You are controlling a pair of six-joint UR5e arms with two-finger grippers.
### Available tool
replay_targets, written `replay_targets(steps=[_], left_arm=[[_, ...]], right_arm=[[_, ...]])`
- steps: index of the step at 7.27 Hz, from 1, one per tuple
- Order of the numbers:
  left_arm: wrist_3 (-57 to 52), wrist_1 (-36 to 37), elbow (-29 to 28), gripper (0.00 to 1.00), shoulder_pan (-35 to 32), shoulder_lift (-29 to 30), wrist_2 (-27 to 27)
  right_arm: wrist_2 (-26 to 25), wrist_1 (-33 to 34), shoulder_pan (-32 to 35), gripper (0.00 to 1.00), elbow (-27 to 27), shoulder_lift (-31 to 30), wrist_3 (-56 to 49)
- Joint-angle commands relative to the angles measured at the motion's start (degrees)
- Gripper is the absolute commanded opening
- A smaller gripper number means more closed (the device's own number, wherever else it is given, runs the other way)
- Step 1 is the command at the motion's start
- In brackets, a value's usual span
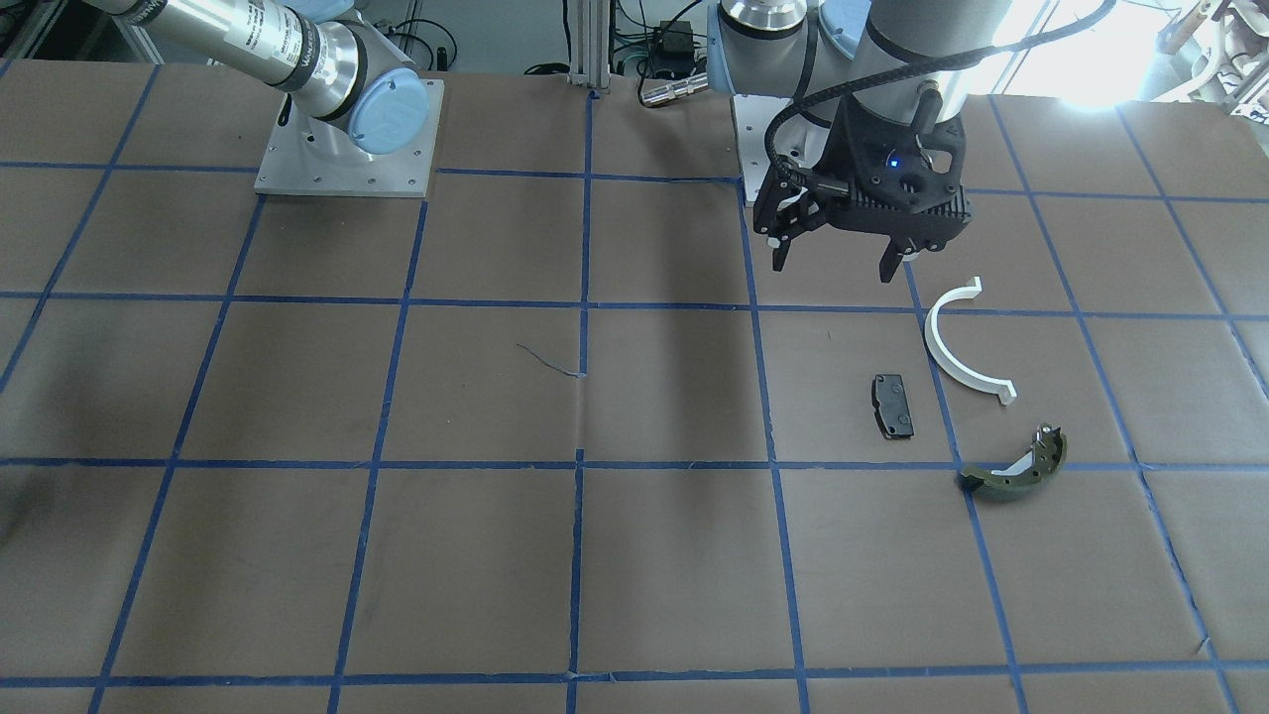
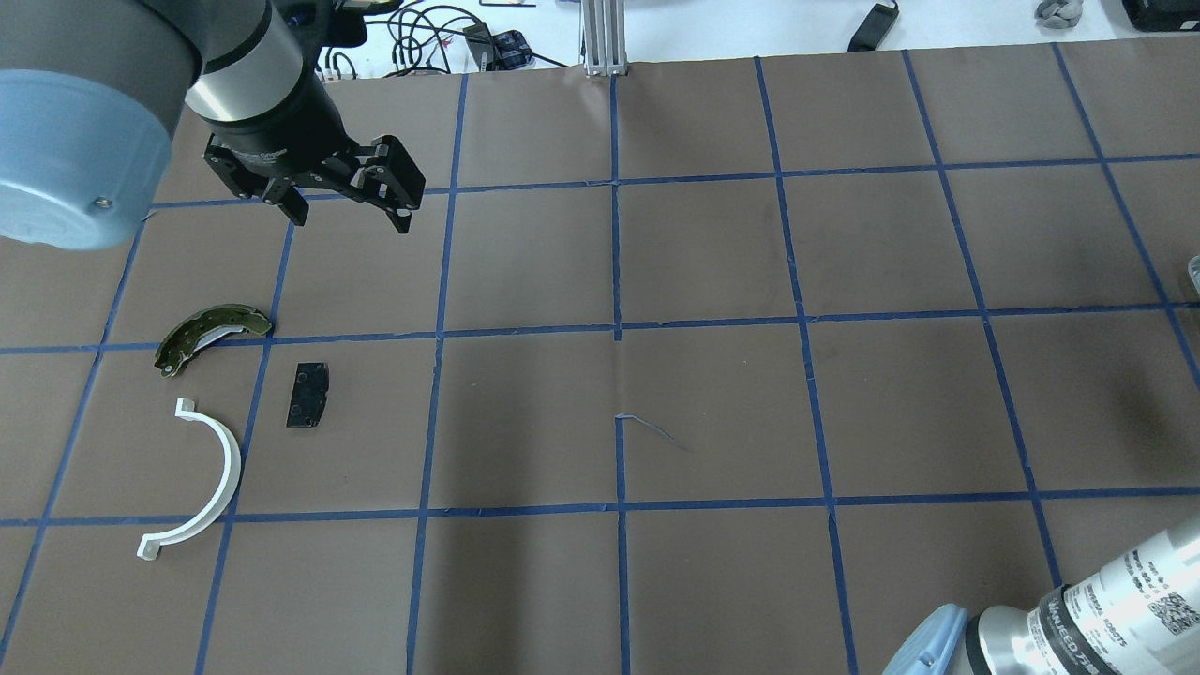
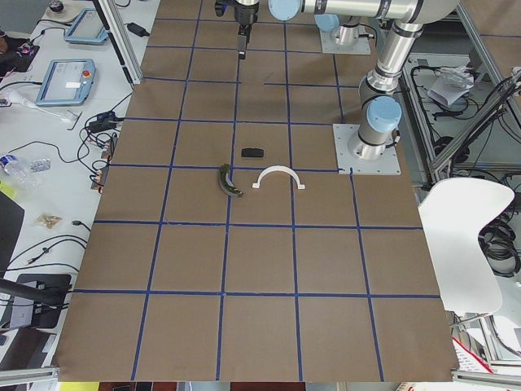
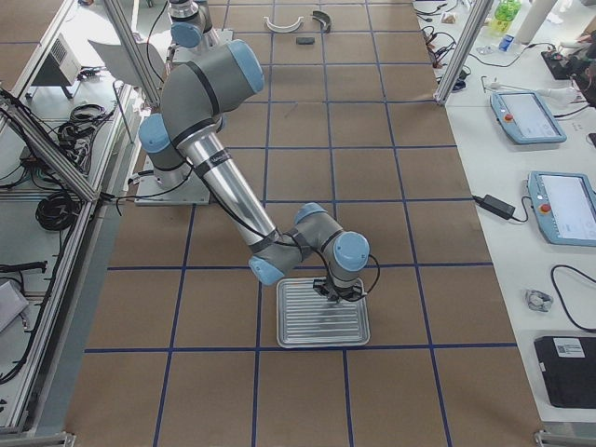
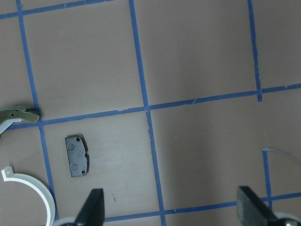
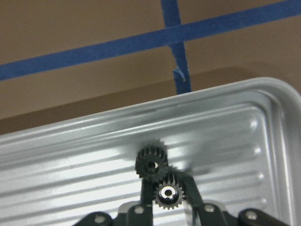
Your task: Place bearing gear from tray to pile
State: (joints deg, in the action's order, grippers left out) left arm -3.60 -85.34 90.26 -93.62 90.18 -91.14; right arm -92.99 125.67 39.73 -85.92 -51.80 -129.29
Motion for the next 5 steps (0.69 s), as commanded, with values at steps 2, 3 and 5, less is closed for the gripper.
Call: replay_targets(steps=[2, 3, 5], left_arm=[[0.0, 0.0, 0.0, 1.0, 0.02, 0.0, 0.0], [0.0, 0.0, 0.0, 1.0, 0.02, 0.0, 0.0], [0.0, -0.09, 0.0, 1.0, 0.02, 0.0, 0.0]], right_arm=[[-4.47, -0.68, 0.0, 0.02, 0.67, -1.46, 5.43], [-4.57, -1.91, 0.34, 0.02, 0.32, -3.38, 7.8], [-4.21, -9.17, 3.84, 0.0, -0.04, -7.51, 18.5]])
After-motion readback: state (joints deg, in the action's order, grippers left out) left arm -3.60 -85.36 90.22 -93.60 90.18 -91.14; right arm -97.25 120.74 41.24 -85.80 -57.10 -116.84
